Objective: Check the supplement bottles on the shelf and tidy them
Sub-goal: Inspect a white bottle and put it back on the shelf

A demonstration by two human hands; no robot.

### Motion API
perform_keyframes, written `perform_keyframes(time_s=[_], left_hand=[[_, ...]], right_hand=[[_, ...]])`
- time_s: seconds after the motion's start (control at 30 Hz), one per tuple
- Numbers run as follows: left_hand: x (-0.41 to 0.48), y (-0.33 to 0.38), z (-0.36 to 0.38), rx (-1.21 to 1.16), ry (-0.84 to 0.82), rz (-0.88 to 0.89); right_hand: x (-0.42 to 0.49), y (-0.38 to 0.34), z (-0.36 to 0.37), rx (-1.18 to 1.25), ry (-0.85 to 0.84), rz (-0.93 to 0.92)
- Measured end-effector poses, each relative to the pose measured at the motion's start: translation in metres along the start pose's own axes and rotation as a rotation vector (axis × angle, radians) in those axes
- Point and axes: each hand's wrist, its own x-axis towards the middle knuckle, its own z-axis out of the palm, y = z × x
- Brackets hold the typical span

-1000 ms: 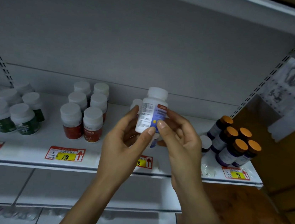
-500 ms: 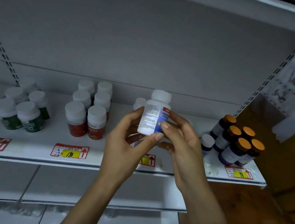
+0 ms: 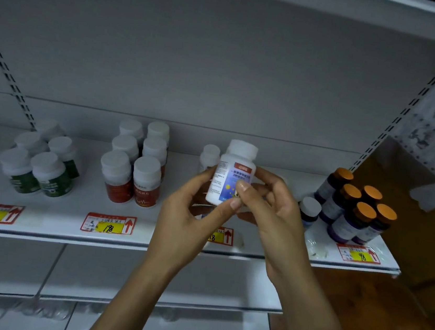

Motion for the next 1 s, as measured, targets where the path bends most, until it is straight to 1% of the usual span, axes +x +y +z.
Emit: perform_keyframes(time_s=[0.17,0.23,0.3,0.4,0.53,0.6,0.63,0.7,0.73,0.87,0.93,1.0], left_hand=[[-0.001,-0.001,0.0,-0.055,0.016,-0.025],[-0.003,0.0,0.002,-0.089,0.04,-0.067],[-0.003,0.0,0.004,-0.137,0.026,-0.092],[-0.001,-0.001,0.005,-0.287,0.01,-0.206],[0.002,-0.005,0.007,-0.547,-0.018,-0.403],[0.002,-0.007,0.007,-0.625,-0.016,-0.421],[0.001,-0.01,0.007,-0.636,-0.023,-0.398],[-0.001,-0.015,0.004,-0.584,-0.047,-0.314],[-0.002,-0.017,0.002,-0.504,-0.047,-0.256],[0.004,-0.027,-0.013,-0.027,-0.05,0.066],[0.008,-0.032,-0.019,0.161,-0.032,0.169],[0.011,-0.032,-0.022,0.272,0.012,0.223]], right_hand=[[0.001,0.002,0.001,-0.026,-0.009,0.022],[0.001,0.002,0.002,-0.021,0.002,0.0],[0.001,0.003,0.003,0.001,0.013,-0.036],[0.001,0.005,0.005,-0.004,0.039,-0.101],[-0.003,0.009,0.01,-0.201,0.052,-0.223],[-0.006,0.012,0.012,-0.254,0.038,-0.263],[-0.007,0.014,0.012,-0.266,0.031,-0.271],[-0.006,0.016,0.011,-0.259,0.012,-0.274],[-0.006,0.018,0.009,-0.246,-0.005,-0.268],[-0.006,0.019,0.001,-0.247,-0.09,-0.253],[-0.005,0.019,0.0,-0.272,-0.107,-0.269],[-0.004,0.02,0.0,-0.288,-0.112,-0.278]])
